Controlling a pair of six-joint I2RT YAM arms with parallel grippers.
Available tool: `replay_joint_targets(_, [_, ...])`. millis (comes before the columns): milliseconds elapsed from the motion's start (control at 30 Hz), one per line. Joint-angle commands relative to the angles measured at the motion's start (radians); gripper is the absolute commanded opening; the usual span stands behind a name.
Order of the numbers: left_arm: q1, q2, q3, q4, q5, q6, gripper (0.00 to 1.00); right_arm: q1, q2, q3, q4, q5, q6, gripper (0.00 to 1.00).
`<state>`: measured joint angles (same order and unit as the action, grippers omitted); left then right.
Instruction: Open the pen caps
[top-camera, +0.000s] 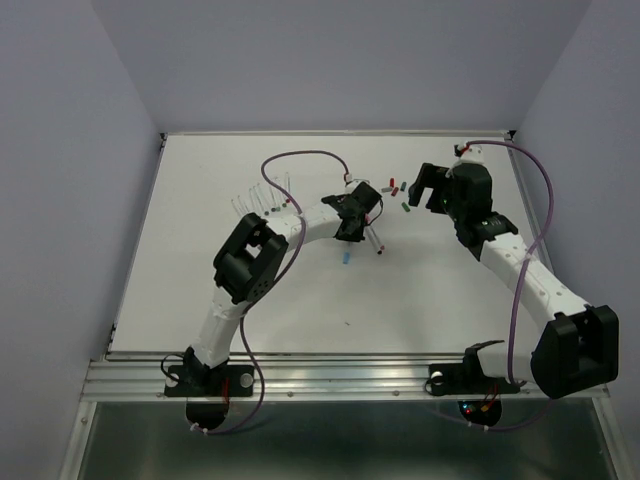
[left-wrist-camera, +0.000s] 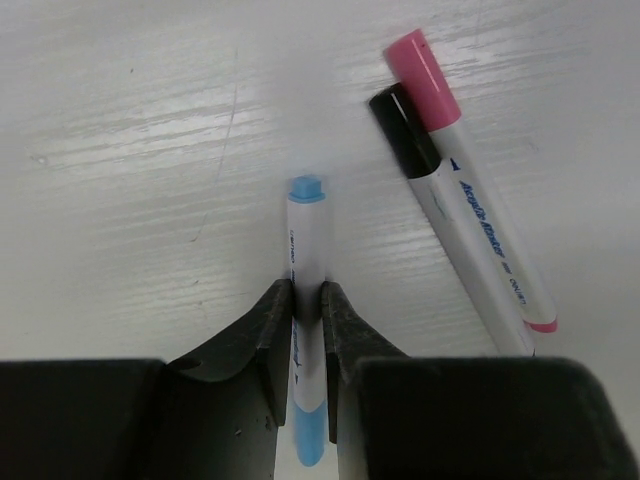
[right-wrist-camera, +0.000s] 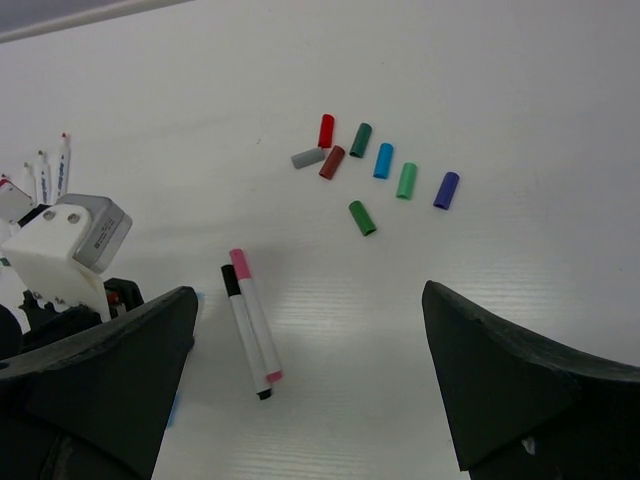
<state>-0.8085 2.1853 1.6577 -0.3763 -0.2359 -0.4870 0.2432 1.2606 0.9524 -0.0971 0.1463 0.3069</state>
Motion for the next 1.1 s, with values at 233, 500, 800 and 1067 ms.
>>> replay_joint_targets(233, [0.058, -0.323, -0.156, 0.181, 0.032, -0.022, 0.00, 0.001, -0.059, -0.006, 0.056, -0.137, -0.012, 1.00])
replay_joint_targets(500, [0.118, -0.490, -0.323, 0.387, 0.058, -0.153, 0.00, 0.001, -0.007, -0.001, 0.131, -0.523, 0.012, 1.00])
replay_joint_targets(800, [0.114, -0.651, -0.464, 0.622, -0.005, -0.280, 0.00, 0.056, 0.121, 0.026, 0.332, -0.866, 0.152, 1.00])
replay_joint_targets(1067, [0.100, -0.683, -0.486, 0.622, -0.078, -0.312, 0.00, 0.136, 0.192, 0.088, 0.338, -0.866, 0.149, 1.00])
